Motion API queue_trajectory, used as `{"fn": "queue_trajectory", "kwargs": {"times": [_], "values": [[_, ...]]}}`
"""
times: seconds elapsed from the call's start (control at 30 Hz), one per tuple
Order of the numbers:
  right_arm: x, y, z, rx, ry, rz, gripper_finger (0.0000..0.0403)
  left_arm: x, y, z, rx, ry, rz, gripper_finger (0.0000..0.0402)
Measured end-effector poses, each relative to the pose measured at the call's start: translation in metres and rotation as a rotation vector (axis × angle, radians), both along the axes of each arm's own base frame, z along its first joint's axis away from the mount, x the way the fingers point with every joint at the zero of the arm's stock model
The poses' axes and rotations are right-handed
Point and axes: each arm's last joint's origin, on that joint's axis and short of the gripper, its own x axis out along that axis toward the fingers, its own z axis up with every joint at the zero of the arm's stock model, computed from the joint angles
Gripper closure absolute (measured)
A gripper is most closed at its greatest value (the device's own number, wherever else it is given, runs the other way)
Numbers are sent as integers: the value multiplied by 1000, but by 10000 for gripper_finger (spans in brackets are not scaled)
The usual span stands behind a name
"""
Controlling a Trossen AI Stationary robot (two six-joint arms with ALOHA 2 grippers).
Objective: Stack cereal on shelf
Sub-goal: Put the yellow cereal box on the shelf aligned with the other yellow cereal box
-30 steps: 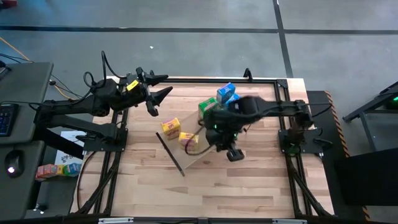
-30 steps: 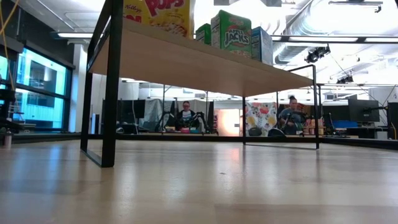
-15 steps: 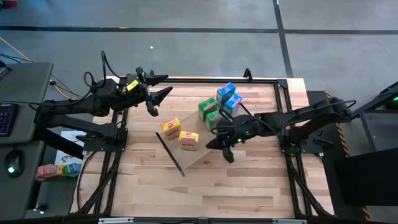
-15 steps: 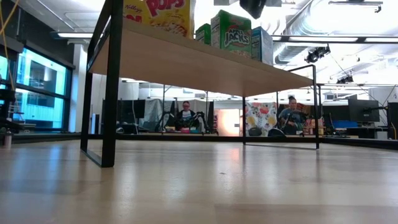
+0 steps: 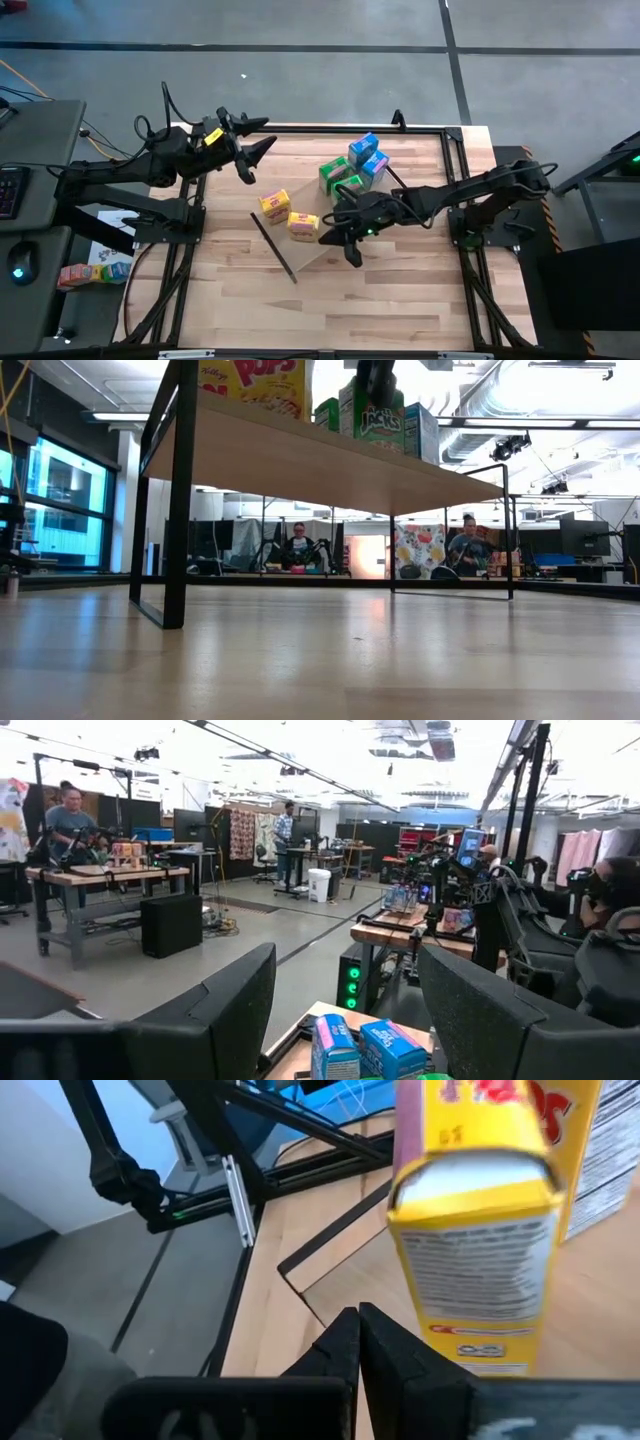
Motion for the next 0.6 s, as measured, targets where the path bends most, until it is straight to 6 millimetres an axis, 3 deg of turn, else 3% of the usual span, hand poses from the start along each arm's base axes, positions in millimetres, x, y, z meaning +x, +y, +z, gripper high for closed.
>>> {"fn": "queue_trajectory", "kwargs": {"times": [0.6], "values": [[8,-5,-9,-20,15,-158,403,0,0,0,28,14,8,165]]}}
